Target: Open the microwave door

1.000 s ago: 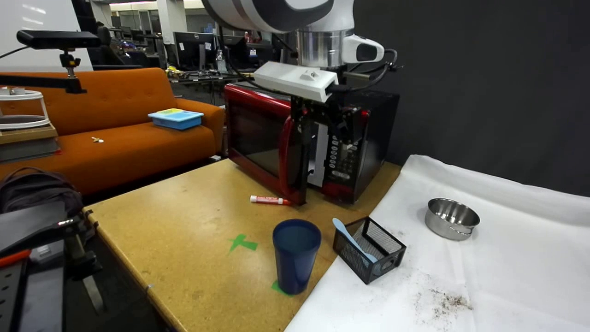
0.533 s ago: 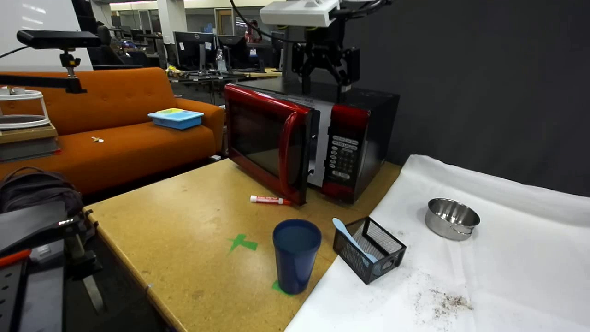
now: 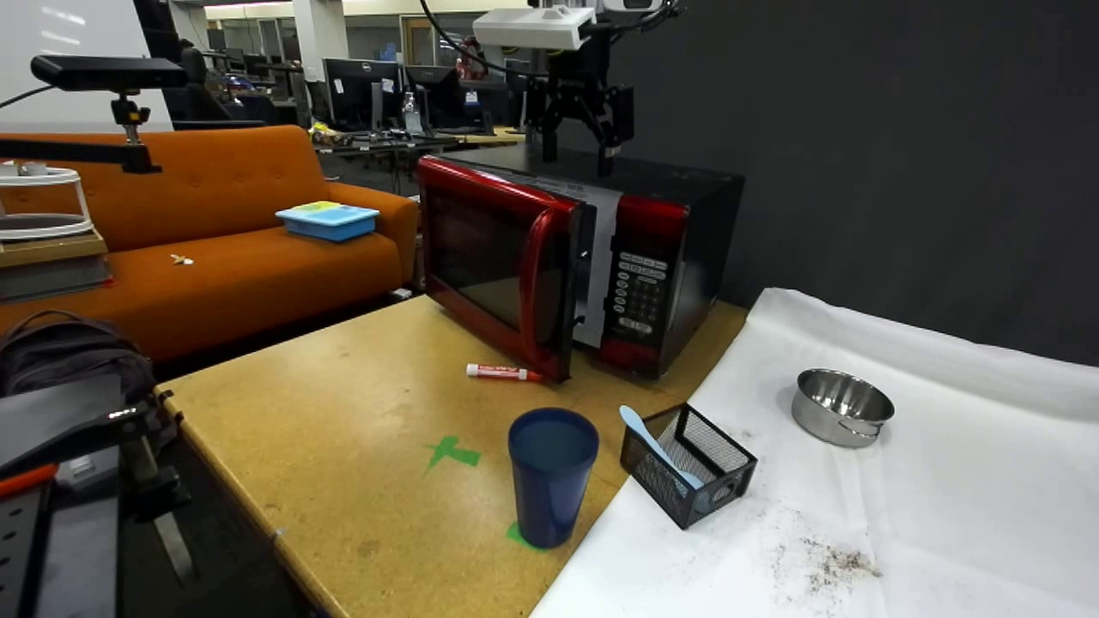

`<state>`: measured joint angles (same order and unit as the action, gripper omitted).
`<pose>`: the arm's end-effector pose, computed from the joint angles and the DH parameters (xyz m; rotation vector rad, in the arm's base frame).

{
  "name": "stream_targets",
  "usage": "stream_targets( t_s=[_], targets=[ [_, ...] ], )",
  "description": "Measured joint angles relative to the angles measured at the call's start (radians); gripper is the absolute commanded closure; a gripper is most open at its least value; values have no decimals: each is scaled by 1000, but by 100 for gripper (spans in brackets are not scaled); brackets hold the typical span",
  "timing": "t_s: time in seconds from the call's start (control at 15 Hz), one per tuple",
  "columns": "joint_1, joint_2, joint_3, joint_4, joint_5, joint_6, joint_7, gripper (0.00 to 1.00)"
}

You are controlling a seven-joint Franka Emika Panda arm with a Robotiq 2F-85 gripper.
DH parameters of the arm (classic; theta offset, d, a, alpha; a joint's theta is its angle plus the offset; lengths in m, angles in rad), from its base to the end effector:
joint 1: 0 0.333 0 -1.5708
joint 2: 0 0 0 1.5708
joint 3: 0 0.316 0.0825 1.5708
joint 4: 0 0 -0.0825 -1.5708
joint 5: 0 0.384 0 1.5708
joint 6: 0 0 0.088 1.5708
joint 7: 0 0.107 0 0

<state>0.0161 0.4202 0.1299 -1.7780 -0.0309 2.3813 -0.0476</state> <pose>0.6636 0.0892 0.3421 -3.0757 -0.3053 -0.2871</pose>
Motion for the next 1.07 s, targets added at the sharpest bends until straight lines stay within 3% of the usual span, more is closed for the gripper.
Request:
stream_targets(
  t_s=[0.6, 0.87, 1.07],
  targets=[
    [105, 163, -73, 138, -1, -1, 204, 0],
    [168, 163, -92, 116, -25, -18, 318, 0],
    [212, 145, -105, 34, -46, -14, 409, 0]
  ],
)
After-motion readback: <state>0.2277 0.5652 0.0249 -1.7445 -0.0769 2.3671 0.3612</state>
